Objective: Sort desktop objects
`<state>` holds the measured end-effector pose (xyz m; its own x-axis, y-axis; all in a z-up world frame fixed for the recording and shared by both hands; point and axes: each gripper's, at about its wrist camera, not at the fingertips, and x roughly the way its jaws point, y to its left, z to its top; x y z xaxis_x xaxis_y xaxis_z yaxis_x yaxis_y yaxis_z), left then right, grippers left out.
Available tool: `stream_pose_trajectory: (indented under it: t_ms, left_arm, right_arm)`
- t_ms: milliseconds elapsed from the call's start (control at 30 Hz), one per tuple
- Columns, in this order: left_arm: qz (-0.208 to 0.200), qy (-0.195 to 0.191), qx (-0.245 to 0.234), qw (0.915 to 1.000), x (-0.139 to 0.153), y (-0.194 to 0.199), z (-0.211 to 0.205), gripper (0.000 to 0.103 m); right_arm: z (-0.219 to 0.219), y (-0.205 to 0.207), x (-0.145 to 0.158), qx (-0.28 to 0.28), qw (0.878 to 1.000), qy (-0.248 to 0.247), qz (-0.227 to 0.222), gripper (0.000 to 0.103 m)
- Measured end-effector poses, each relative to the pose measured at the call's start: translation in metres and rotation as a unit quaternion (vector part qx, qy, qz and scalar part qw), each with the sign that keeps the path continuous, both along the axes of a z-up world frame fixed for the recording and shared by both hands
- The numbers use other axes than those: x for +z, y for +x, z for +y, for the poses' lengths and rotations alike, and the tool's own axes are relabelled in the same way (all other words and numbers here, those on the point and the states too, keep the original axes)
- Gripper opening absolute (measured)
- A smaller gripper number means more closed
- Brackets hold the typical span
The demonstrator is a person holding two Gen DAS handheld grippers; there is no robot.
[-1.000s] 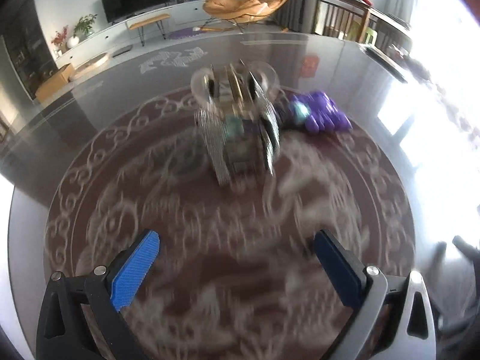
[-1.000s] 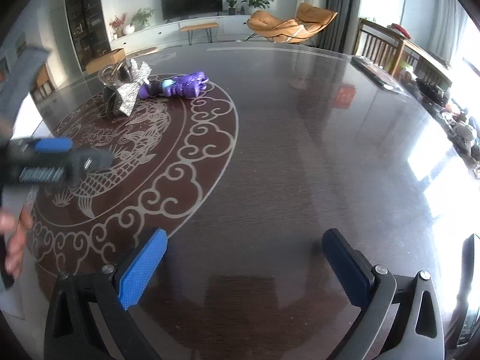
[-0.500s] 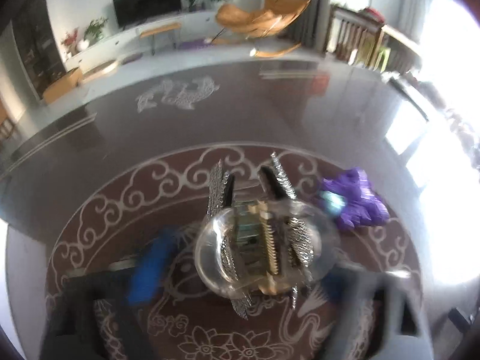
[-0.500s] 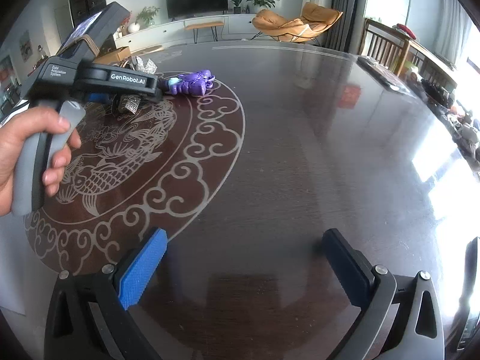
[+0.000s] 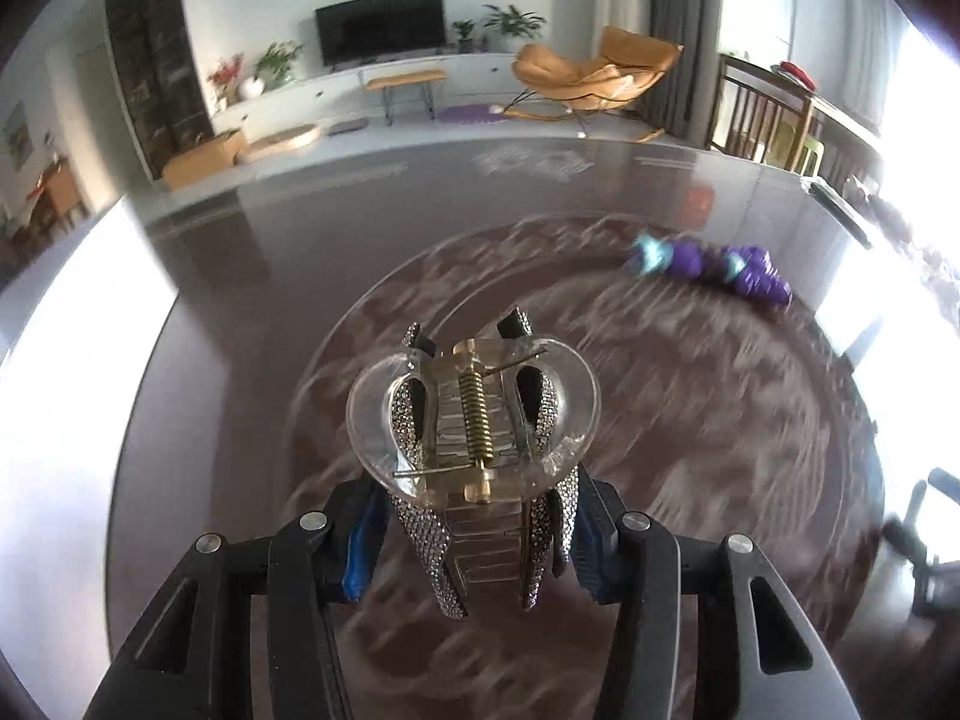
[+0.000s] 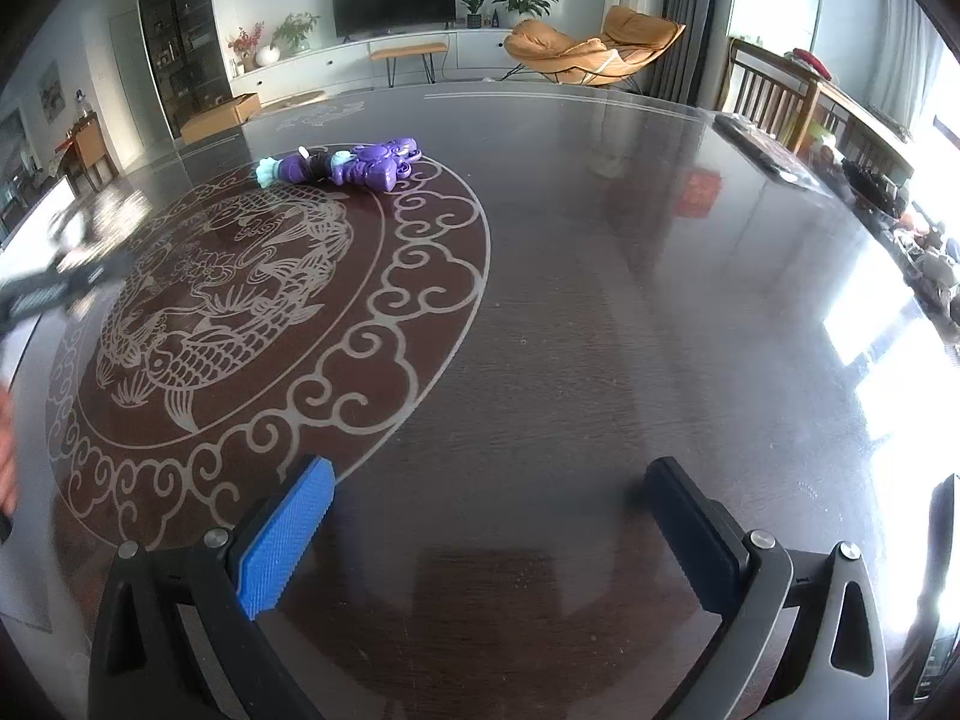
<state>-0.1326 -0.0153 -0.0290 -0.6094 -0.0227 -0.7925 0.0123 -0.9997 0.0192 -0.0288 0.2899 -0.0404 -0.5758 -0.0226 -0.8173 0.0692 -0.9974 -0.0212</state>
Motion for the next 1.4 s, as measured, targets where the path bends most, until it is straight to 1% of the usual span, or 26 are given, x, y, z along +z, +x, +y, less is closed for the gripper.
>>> stream_pose_trajectory:
  t_ms: [67, 100, 133, 167, 200, 233, 267, 300, 600, 1400]
  left_arm:
    - [-0.010, 0.009, 0.009, 0.9999, -0.006, 0.013, -0.018, 0.052]
    - [-0.022, 0.016, 0.016, 0.9995, -0.012, 0.017, -0.028, 0.052]
    - [-0.026, 0.021, 0.019, 0.9993, -0.016, 0.020, -0.030, 0.056]
    - [-0.018, 0.018, 0.017, 0.9995, -0.015, 0.024, -0.033, 0.074]
    - [-0.022, 0.009, 0.021, 0.9995, -0.016, 0.024, -0.035, 0.085]
    - [-0.031, -0.006, 0.025, 0.9992, -0.022, 0.024, -0.035, 0.103]
    - [-0.024, -0.002, 0.025, 0.9994, -0.023, 0.026, -0.036, 0.103]
    - [-0.029, 0.009, 0.022, 0.9993, -0.023, 0.026, -0.038, 0.103]
    - [-0.027, 0.009, 0.023, 0.9993, -0.016, 0.031, -0.031, 0.103]
    - [-0.026, 0.009, 0.024, 0.9993, -0.018, 0.032, -0.034, 0.103]
  right_arm:
    - [-0.001, 0.001, 0.001, 0.000, 1.000, 0.002, 0.001, 0.103]
    - [-0.001, 0.001, 0.001, 0.000, 1.000, 0.004, 0.002, 0.103]
    - [-0.002, 0.002, 0.001, -0.001, 1.000, 0.005, 0.002, 0.103]
    - [-0.003, 0.002, 0.001, -0.001, 1.000, 0.007, 0.003, 0.103]
    - [-0.003, 0.002, 0.002, -0.001, 1.000, 0.008, 0.004, 0.103]
    - [-0.003, 0.002, 0.002, -0.001, 1.000, 0.009, 0.004, 0.103]
    - [-0.003, 0.002, 0.001, -0.001, 1.000, 0.010, 0.004, 0.103]
    - [-0.003, 0.002, 0.001, -0.001, 1.000, 0.010, 0.004, 0.103]
    - [-0.003, 0.003, 0.002, -0.007, 1.000, 0.018, 0.008, 0.103]
    - [-0.004, 0.003, 0.003, -0.010, 1.000, 0.024, 0.011, 0.103]
